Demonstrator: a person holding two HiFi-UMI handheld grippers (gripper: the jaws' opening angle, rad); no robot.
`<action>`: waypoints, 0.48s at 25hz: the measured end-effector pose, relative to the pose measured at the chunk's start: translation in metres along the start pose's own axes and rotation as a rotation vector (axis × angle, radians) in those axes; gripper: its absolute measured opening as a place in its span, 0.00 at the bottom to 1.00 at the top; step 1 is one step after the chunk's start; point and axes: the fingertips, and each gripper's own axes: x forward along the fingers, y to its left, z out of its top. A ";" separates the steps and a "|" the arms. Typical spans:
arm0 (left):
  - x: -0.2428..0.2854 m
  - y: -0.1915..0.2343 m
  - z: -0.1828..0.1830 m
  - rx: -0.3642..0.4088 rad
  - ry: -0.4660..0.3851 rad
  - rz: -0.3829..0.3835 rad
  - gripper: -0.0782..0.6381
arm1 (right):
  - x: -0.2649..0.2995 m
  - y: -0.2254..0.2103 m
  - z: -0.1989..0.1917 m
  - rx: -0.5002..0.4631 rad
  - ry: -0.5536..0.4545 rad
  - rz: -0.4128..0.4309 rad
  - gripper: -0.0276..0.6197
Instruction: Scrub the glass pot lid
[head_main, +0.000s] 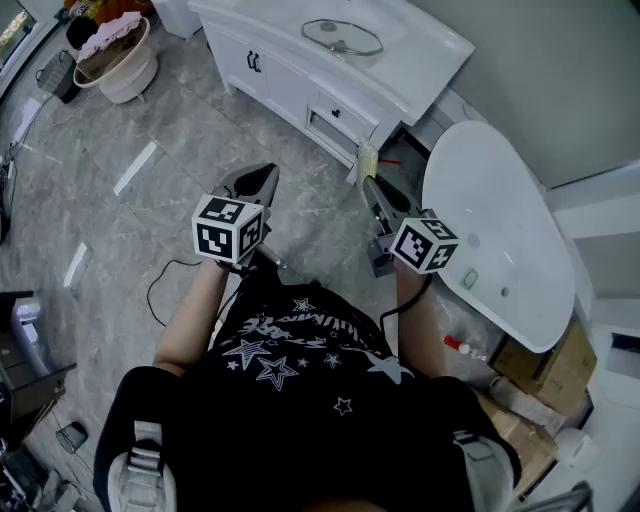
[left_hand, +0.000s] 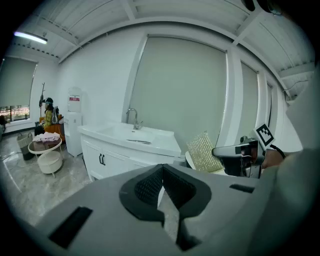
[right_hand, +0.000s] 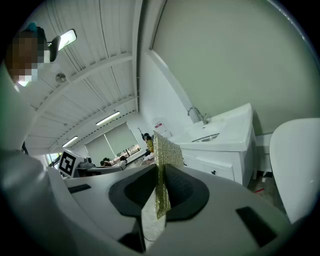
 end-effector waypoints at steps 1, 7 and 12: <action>0.001 0.006 0.001 0.004 0.001 0.010 0.12 | 0.004 0.000 0.002 -0.006 -0.001 -0.006 0.13; 0.002 0.027 0.003 0.007 0.026 0.036 0.12 | 0.015 -0.001 0.005 -0.027 0.011 -0.040 0.13; -0.005 0.021 -0.011 -0.020 0.031 0.035 0.12 | 0.009 0.000 -0.007 -0.022 0.023 -0.046 0.13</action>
